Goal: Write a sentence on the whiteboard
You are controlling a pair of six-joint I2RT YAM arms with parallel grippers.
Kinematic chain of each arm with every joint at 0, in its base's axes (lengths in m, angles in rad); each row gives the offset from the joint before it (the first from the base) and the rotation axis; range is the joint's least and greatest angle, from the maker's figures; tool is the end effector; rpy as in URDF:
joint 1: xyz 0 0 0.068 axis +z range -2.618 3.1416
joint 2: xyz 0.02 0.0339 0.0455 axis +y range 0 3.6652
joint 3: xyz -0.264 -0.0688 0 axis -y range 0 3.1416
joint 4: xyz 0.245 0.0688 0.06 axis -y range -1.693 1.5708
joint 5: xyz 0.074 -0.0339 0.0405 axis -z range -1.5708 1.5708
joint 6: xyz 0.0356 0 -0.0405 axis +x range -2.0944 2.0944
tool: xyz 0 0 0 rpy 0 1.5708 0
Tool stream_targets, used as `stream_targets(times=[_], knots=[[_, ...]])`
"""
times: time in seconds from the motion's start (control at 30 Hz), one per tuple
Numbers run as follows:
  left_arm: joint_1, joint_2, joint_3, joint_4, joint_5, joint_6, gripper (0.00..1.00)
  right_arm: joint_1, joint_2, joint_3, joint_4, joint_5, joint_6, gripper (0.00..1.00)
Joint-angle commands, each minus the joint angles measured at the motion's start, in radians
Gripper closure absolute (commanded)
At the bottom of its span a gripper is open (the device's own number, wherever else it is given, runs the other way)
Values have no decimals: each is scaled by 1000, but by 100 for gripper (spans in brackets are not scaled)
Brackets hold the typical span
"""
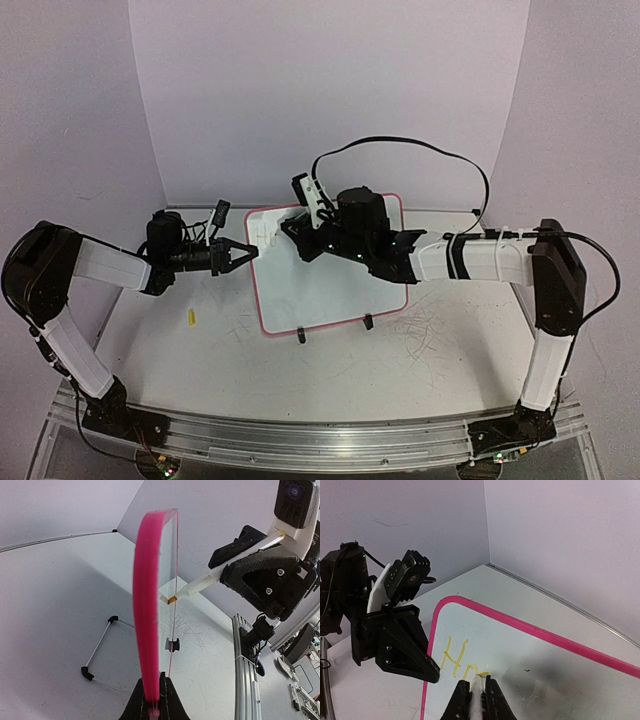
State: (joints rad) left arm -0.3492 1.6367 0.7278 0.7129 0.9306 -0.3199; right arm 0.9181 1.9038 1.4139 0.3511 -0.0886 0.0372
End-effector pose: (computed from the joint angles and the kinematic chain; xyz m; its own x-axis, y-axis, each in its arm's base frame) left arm 0.2991 -0.1393 0.2020 -0.4704 -0.0286 -0.8820 0.8381 0.2983 -0.4567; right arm 0.2763 0.3667 0.2855 -0.1154 -0.0899 -0.9892 -0.8408 0.5390 0.0491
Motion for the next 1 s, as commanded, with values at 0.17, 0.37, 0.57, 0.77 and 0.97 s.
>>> stream_targets(times=[0.17,0.37,0.57,0.77,0.97], knots=[[-4,-21,41,-6,-37,68,100,-3,-13,31,18,42,2,100],[-4,-19,39,-6,-37,68,100,-3,-39,10,42,38,6,100],[-4,-22,38,-7,-37,70,100,-2,-40,9,44,47,7,100],[-4,-23,37,-7,-40,71,100,-3,-54,0,50,54,6,100],[-4,-25,34,-7,-41,73,100,-4,-57,-8,62,46,18,100]])
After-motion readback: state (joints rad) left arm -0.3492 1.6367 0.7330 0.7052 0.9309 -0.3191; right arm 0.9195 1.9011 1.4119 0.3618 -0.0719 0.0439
